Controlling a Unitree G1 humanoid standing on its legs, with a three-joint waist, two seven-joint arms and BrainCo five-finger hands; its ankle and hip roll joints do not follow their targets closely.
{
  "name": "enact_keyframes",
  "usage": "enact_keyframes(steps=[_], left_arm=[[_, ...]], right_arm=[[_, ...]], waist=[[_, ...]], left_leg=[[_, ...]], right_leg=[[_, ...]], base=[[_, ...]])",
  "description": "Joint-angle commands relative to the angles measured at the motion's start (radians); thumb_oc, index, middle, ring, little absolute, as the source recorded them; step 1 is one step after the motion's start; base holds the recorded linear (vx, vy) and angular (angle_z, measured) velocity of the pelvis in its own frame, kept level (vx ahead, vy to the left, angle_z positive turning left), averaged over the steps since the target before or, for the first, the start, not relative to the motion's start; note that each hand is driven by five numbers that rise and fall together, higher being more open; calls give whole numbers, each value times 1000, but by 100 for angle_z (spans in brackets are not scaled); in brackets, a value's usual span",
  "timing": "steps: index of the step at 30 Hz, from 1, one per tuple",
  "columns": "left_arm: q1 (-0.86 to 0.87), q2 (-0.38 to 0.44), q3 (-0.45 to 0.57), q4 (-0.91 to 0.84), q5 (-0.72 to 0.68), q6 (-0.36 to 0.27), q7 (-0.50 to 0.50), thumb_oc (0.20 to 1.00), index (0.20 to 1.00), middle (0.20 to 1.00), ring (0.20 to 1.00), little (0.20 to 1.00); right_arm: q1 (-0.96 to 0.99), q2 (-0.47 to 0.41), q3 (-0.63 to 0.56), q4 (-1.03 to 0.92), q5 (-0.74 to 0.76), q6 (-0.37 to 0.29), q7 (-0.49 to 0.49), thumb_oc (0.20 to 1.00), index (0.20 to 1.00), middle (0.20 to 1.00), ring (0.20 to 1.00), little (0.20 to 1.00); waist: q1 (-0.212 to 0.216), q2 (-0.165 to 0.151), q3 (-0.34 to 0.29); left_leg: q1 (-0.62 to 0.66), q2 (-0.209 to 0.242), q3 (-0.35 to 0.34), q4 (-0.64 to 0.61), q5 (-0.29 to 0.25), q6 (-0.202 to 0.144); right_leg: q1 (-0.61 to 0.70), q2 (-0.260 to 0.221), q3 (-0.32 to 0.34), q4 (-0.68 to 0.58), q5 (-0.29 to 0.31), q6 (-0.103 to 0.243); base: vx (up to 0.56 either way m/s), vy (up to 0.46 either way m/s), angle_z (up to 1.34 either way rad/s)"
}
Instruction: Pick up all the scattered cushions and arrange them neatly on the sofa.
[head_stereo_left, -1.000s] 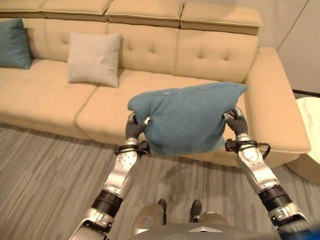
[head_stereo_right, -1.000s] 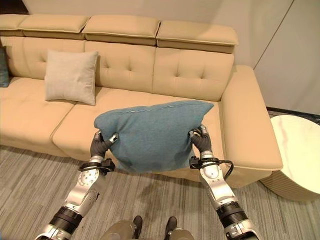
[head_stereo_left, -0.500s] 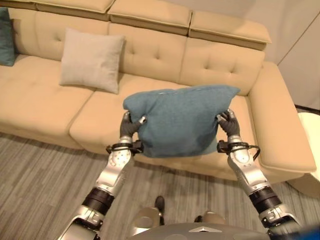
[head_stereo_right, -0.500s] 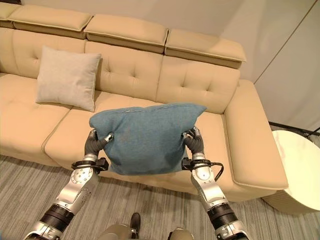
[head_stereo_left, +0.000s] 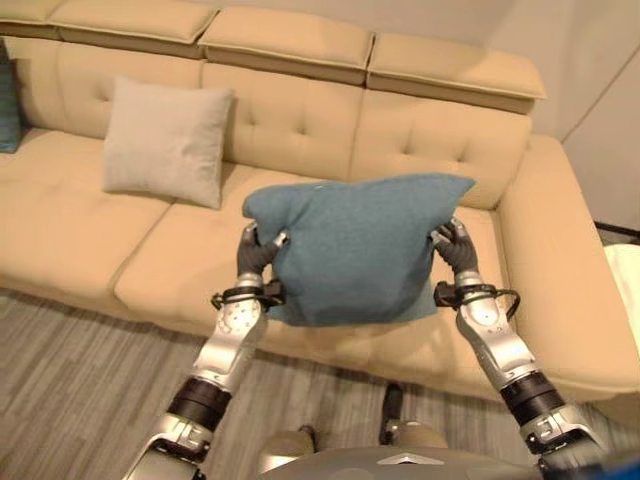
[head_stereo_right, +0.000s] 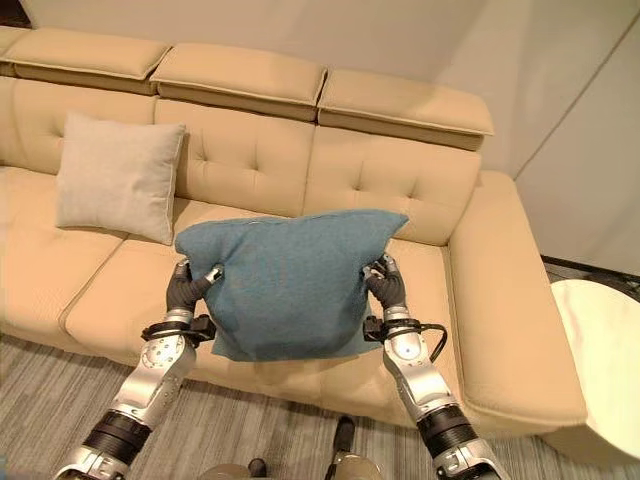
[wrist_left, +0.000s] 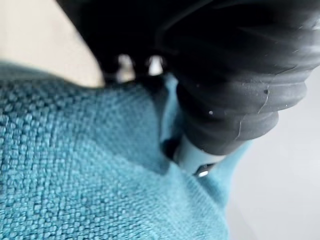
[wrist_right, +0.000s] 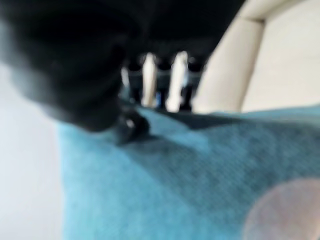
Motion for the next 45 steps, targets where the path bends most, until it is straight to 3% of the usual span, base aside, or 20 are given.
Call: enact_keyframes(steps=[1, 6, 7, 8, 9, 10, 12, 15, 18, 21, 24, 29, 30, 37, 45], left_arm=[[-183, -35, -136, -109, 19, -84, -84, 200, 200, 200, 200, 200], [-183, -38, -135, -114, 13, -84, -83, 200, 200, 200, 200, 200], [-185, -40, -140, -115, 18, -81, -83, 200, 200, 200, 200, 200], [-192, -50, -147, -110, 26, -78, -82, 200, 200, 200, 200, 200], [-192, -50, -147, -110, 26, -78, -82, 200, 200, 200, 200, 200], [-198, -54, -148, -109, 30, -77, -78, 200, 200, 200, 200, 200], [-200, -55, -150, -113, 34, -78, -77, 200, 200, 200, 200, 200], [-184, -38, -152, -126, 31, -77, -88, 200, 200, 200, 200, 200], [-173, -21, -146, -141, 32, -72, -92, 200, 200, 200, 200, 200], [-176, 6, -136, -157, 54, -76, -83, 200, 200, 200, 200, 200], [-198, 15, -133, -161, 70, -76, -69, 200, 200, 200, 200, 200], [-257, 10, -122, -151, 92, -76, -45, 200, 200, 200, 200, 200], [-281, 8, -124, -138, 91, -76, -37, 200, 200, 200, 200, 200], [-415, -25, -140, -66, 115, -82, 7, 200, 200, 200, 200, 200], [-777, -18, -188, 90, 94, -111, 112, 200, 200, 200, 200, 200]], right_arm=[[-172, 44, 46, -133, -13, -127, 20, 200, 200, 200, 200, 200], [-170, 39, 42, -130, -4, -122, 23, 200, 200, 200, 200, 200], [-165, 36, 38, -133, -6, -124, 22, 200, 200, 200, 200, 200], [-159, 37, 32, -129, -10, -124, 17, 200, 200, 200, 200, 200], [-159, 37, 32, -129, -10, -124, 17, 200, 200, 200, 200, 200], [-154, 39, 30, -129, -18, -125, 13, 200, 200, 200, 200, 200], [-150, 42, 27, -131, -23, -125, 10, 200, 200, 200, 200, 200], [-130, 54, 14, -133, -24, -122, 27, 200, 200, 200, 200, 200], [-138, 66, 18, -127, -32, -116, 30, 200, 200, 200, 200, 200], [-152, 78, 31, -124, -36, -110, 38, 200, 200, 200, 200, 200], [-159, 83, 37, -121, -43, -104, 36, 200, 200, 200, 200, 200], [-176, 71, 35, -117, -50, -98, 31, 200, 200, 200, 200, 200], [-177, 66, 33, -124, -53, -99, 28, 200, 200, 200, 200, 200], [-262, 54, 38, -103, -64, -102, 1, 200, 200, 200, 200, 200], [-601, 14, 94, 18, -25, -112, -81, 200, 200, 200, 200, 200]], waist=[[-6, -15, -33], [2, -20, -25], [1, -17, -25], [7, -7, -25], [8, -8, -25], [11, 0, -20], [25, 3, -16], [19, -9, -38], [38, -13, -43], [48, -14, -26], [40, -3, -20], [12, 7, -13], [-1, 2, -10], [-21, 5, -22], [-21, 28, 43]], left_leg=[[-59, 49, -52, 228, 114, -50], [-114, 25, -28, 107, 67, -30], [-125, 25, -2, 28, 77, -27], [-165, 14, 22, -54, 134, -23], [-162, 13, 24, -59, 136, -23], [-185, 10, 35, -102, 191, -27], [-202, 0, 26, -105, 209, -32], [-150, -16, 29, -111, 163, -4], [-117, -28, 56, -98, 122, 21], [-91, -39, 80, -63, 83, 49], [-68, -43, 77, -59, 61, 63], [-32, -46, 62, -84, 45, 53], [-33, -56, 45, -77, 43, 50], [-33, -52, 37, -108, 49, 33], [-184, -27, 10, -121, 112, 8]], right_leg=[[33, -14, -12, 23, -76, 94], [67, -15, -11, -2, -104, 101], [76, -13, -9, -4, -111, 102], [94, -2, -7, -7, -123, 103], [95, -3, -6, -7, -123, 103], [104, 5, -5, -6, -130, 102], [116, 7, 4, 1, -142, 104], [128, -22, 25, 46, -159, 123], [118, -58, 32, 111, -156, 147], [59, -97, 62, 242, -99, 177], [15, -105, 80, 286, -81, 174], [-43, -111, 63, 114, -47, 167], [-38, -99, 108, 107, -50, 173], [1, -89, 76, 43, -49, 172], [-104, -73, 32, 15, -43, 152]], base=[[151, -208, 31], [149, -22, 11], [177, 98, 14], [173, 97, 6], [169, 104, 7], [149, 121, 2], [182, 176, -10], [198, 231, -38], [131, 225, -28], [84, 214, -48], [79, 128, -33], [123, 9, -8], [200, -30, 2], [82, -34, 18], [-113, -54, 10]])
